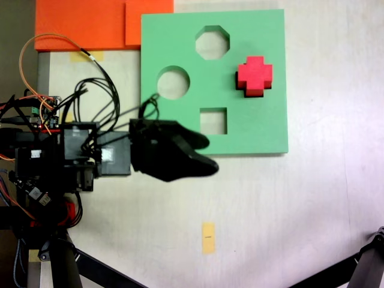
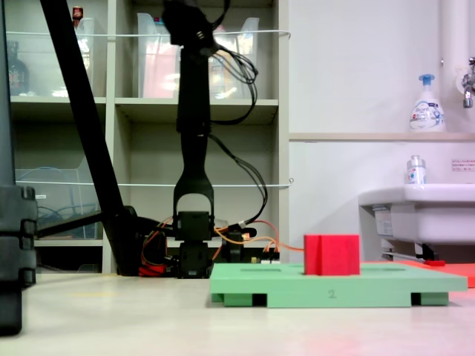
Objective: Put the cross columnar block into the corresponding hole
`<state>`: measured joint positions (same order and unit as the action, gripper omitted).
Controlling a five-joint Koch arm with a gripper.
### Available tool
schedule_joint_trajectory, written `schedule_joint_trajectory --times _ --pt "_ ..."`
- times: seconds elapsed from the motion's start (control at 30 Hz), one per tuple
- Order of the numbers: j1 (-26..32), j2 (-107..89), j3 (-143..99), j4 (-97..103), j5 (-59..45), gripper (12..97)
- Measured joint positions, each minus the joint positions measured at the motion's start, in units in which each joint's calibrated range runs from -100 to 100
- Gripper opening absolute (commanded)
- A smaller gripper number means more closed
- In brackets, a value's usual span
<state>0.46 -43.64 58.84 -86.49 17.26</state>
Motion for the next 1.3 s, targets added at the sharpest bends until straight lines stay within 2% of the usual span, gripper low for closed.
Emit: schedule_joint_trajectory --times 0.1,0.23,0.33,0.4,0.77,1.3 --pt "-1.51 -13.41 -33.12 11.36 -0.10 52.8" --pt "-1.27 -37.89 -90.35 55.21 -4.00 46.9" --pt "-1.27 -46.10 -109.75 85.66 -6.01 46.9" --pt "-0.93 -48.97 -118.47 93.59 -6.89 47.0" --pt "0.00 -55.81 -157.18 97.60 -10.74 47.2" --pt "0.00 -55.95 -157.77 94.47 -11.33 49.3"
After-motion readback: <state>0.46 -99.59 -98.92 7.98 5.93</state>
